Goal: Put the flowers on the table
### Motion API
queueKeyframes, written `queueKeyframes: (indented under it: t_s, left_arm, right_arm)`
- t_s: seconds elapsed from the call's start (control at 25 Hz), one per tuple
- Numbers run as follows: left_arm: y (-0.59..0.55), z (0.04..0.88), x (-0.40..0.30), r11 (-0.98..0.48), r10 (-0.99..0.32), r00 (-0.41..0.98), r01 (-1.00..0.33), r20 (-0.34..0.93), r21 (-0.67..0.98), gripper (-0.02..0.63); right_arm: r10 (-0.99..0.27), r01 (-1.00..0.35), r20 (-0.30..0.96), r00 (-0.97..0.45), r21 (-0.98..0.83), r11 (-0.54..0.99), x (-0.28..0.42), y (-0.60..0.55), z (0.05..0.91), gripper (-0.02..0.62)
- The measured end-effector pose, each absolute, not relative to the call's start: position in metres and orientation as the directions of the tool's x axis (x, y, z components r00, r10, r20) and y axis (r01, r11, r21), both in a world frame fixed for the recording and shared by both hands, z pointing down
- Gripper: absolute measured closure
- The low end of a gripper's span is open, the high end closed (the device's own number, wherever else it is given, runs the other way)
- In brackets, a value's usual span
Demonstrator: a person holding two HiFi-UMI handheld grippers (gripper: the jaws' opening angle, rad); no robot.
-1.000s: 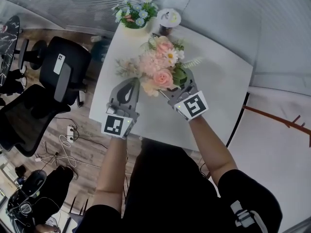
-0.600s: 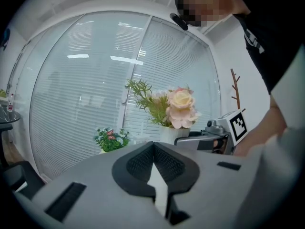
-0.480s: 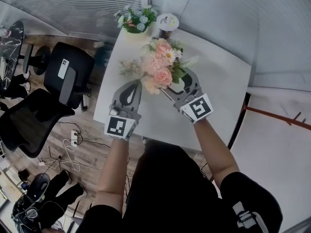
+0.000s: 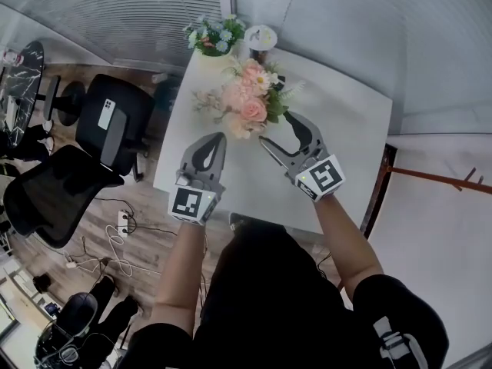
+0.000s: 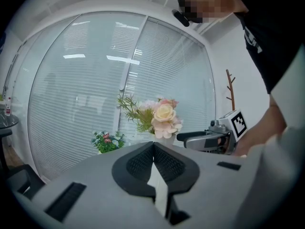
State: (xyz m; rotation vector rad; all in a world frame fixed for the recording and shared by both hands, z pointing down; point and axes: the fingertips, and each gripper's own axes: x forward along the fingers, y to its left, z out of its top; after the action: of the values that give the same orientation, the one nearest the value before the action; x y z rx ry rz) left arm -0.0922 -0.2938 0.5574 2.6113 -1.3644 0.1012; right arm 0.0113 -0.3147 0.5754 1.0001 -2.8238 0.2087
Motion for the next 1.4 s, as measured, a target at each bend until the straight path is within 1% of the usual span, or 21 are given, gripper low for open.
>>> queueKeyframes:
  t_s: [0.12, 0.16, 0.28, 0.44, 0.52, 0.56, 0.84, 1.12, 1.4]
  left_arm:
    - [-0.279, 0.550, -0.089, -0.563, -0.796, 0.581, -0.814, 0.170, 0.142, 0.594]
    - [-0.275, 0.545, -0.088, -0.565, -0.795, 0.583, -0.812, 0.168, 0.145, 0.594]
    - [-0.260, 0.527, -0.081, -0.584, -0.782, 0.600, -0.800, 0.167, 0.141, 0.594]
    - [-0.237, 0.496, -0.067, -0.618, -0.758, 0.635, -0.773, 0.150, 0.144, 0.594]
    - [-0.225, 0.481, -0.058, -0.640, -0.742, 0.655, -0.755, 0.141, 0.142, 0.594]
    - [-0.219, 0.475, -0.054, -0.651, -0.733, 0.666, -0.746, 0.138, 0.140, 0.594]
    - [-0.185, 0.429, -0.037, -0.700, -0.691, 0.712, -0.702, 0.120, 0.133, 0.594]
    - [-0.161, 0.400, -0.029, -0.732, -0.663, 0.742, -0.671, 0.099, 0.118, 0.594]
    - [-0.149, 0.386, -0.028, -0.741, -0.657, 0.748, -0.663, 0.091, 0.103, 0.594]
  right_arm:
    - [-0.609, -0.630, 0.178, -0.773, -0.102, 0.770, 0.012, -0.301, 0.563, 0.264]
    - [-0.607, -0.628, 0.175, -0.775, -0.106, 0.771, 0.012, -0.296, 0.558, 0.274]
    - [-0.605, -0.623, 0.159, -0.780, -0.116, 0.773, 0.012, -0.280, 0.537, 0.357]
    - [-0.604, -0.617, 0.129, -0.787, -0.126, 0.777, 0.013, -0.254, 0.502, 0.490]
    - [-0.599, -0.610, 0.113, -0.792, -0.128, 0.782, 0.013, -0.241, 0.485, 0.537]
    - [-0.596, -0.605, 0.108, -0.796, -0.129, 0.786, 0.012, -0.234, 0.477, 0.549]
    - [-0.572, -0.580, 0.097, -0.814, -0.093, 0.810, 0.006, -0.190, 0.431, 0.575]
    - [-0.575, -0.581, 0.091, -0.813, -0.067, 0.811, 0.004, -0.162, 0.403, 0.575]
    - [-0.594, -0.598, 0.084, -0.800, -0.040, 0.800, 0.004, -0.151, 0.391, 0.575]
